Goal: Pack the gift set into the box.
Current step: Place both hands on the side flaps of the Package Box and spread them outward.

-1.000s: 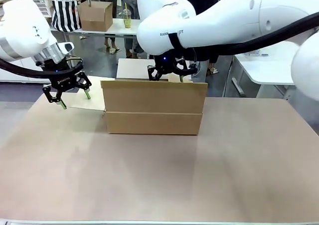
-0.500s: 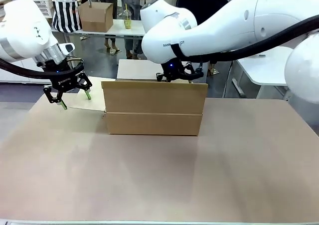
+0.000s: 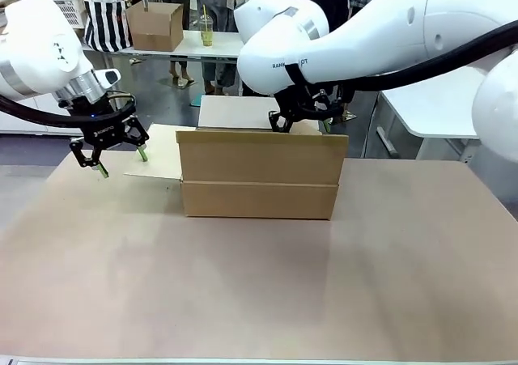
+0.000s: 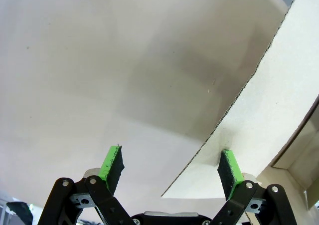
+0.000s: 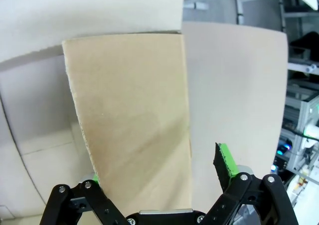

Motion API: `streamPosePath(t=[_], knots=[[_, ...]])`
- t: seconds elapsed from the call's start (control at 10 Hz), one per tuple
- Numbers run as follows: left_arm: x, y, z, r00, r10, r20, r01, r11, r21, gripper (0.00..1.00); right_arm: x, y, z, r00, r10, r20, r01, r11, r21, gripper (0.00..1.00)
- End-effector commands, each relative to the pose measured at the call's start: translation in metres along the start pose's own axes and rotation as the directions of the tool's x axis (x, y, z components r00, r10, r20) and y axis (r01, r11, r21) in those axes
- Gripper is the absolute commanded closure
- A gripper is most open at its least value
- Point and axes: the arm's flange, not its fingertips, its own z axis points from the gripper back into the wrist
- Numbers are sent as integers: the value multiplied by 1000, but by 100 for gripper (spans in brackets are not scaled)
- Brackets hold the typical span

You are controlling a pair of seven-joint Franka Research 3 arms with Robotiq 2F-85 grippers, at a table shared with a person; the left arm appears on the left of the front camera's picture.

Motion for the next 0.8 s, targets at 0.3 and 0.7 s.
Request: streamPosePath(t=[0.3,0.7], knots=[[0,-1,2,1000,13,12,-13,1000,17,0,0,-44,20,998,60,-23,-60,998,28,0],[0,-1,2,1000,13,12,-13,1000,17,0,0,-89,24,997,72,-37,-69,995,72,0]])
